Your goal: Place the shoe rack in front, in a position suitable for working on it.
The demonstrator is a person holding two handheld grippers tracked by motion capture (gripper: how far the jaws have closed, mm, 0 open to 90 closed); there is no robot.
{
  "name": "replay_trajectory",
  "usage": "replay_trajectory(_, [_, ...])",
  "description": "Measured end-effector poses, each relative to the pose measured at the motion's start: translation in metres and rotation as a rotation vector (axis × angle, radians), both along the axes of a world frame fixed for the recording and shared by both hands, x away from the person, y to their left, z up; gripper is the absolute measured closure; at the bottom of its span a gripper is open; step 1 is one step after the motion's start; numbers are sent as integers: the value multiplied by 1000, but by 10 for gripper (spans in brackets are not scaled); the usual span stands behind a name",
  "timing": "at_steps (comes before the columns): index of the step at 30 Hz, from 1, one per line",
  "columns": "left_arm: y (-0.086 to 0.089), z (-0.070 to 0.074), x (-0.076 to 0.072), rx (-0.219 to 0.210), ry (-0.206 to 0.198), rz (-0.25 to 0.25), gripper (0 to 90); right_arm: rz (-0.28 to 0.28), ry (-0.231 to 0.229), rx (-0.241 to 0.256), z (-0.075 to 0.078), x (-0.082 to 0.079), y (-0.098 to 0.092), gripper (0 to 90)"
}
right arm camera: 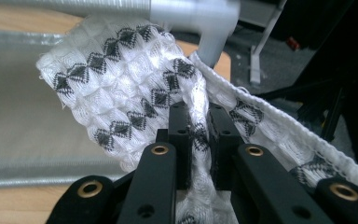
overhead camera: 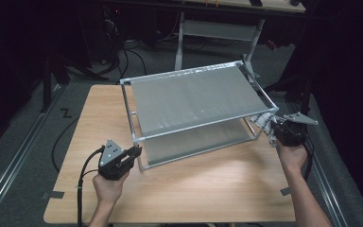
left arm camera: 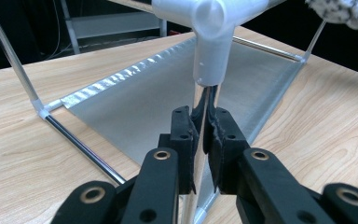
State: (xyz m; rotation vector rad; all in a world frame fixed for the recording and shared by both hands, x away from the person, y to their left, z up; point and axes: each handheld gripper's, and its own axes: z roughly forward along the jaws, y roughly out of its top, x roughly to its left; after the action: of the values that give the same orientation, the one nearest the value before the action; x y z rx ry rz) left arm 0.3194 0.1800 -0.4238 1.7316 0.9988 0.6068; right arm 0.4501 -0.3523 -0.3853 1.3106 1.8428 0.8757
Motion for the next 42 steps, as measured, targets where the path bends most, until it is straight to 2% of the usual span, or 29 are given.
replay_trajectory(2, [0,0,0,-2,1,-2,810,4,-25,-5,11,-2,0,824])
replay_trajectory(6, [0,0,0,-4,-1,0,809,7,-32,-23,17,-5,1,824])
replay_trajectory(9, [0,0,0,-4,-1,0,810,5,-33,-21,17,-5,1,824])
replay_trajectory(13, [0,0,0,-5,-2,-1,810,-4,-28,2,9,-3,0,824])
replay_trajectory(21, [0,-1,0,-3,-6,-1,810,-35,37,35,-33,5,2,824])
replay_trajectory(23, [0,-1,0,-4,-7,-1,810,-36,45,30,-37,6,2,824])
replay_trajectory(24, [0,-1,0,-3,-8,-1,810,-45,70,29,-46,8,4,824])
replay_trajectory(26, [0,-1,0,-6,-10,0,810,-47,91,16,-56,11,6,824])
replay_trajectory(27, [0,-1,0,-6,-10,0,810,-47,91,16,-56,11,6,824])
replay_trajectory(28, [0,-2,0,-8,-12,0,810,-54,114,3,-66,13,9,824])
replay_trajectory(30, [0,-2,0,-8,-11,0,810,-55,141,-9,-75,15,12,824])
replay_trajectory(31, [0,-2,0,-8,-11,0,810,-55,141,-9,-75,15,12,824])
replay_trajectory(32, [0,-2,0,-8,-11,0,810,-56,167,-21,-84,17,15,824])
replay_trajectory(36, [0,-2,0,-10,-11,-1,810,-59,192,-16,-94,19,18,824])
replay_trajectory(42, [-4,-2,4,-13,-10,-14,809,-21,216,-18,-100,19,30,824])
